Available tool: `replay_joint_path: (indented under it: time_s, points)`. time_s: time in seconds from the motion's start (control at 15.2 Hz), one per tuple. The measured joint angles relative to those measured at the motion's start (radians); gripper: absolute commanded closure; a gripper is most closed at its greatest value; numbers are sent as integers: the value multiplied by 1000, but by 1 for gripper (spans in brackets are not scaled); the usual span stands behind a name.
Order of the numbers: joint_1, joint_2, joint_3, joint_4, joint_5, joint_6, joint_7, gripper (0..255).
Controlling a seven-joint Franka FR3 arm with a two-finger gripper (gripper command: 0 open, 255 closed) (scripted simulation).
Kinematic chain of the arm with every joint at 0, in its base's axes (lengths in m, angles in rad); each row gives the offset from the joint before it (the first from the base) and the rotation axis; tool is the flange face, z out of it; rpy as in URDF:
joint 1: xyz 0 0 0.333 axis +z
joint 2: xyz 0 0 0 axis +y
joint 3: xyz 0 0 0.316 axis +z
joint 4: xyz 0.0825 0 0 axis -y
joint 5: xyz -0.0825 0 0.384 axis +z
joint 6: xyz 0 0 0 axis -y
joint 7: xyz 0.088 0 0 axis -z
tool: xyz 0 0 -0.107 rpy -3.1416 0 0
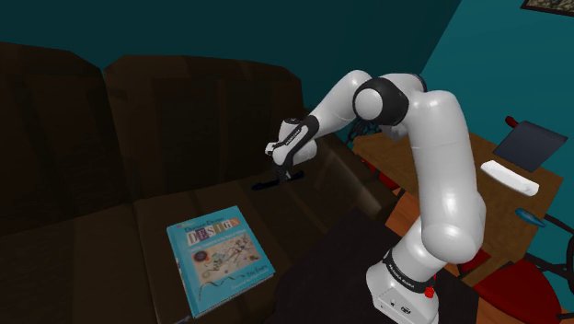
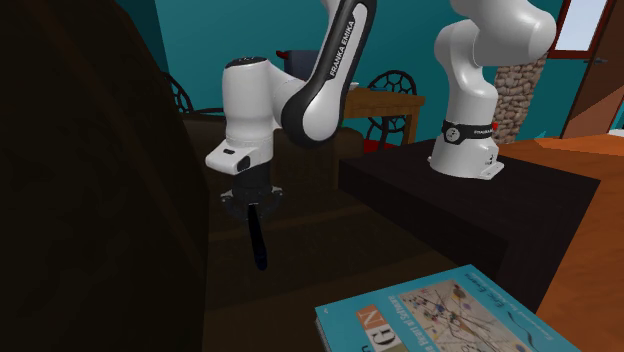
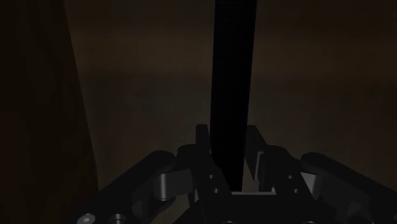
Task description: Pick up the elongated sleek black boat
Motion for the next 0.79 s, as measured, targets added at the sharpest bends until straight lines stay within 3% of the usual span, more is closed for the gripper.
replay_joint_path:
  time_s: [0.79]
  points:
    - [20, -145, -26, -46, -21, -98, 4, 255]
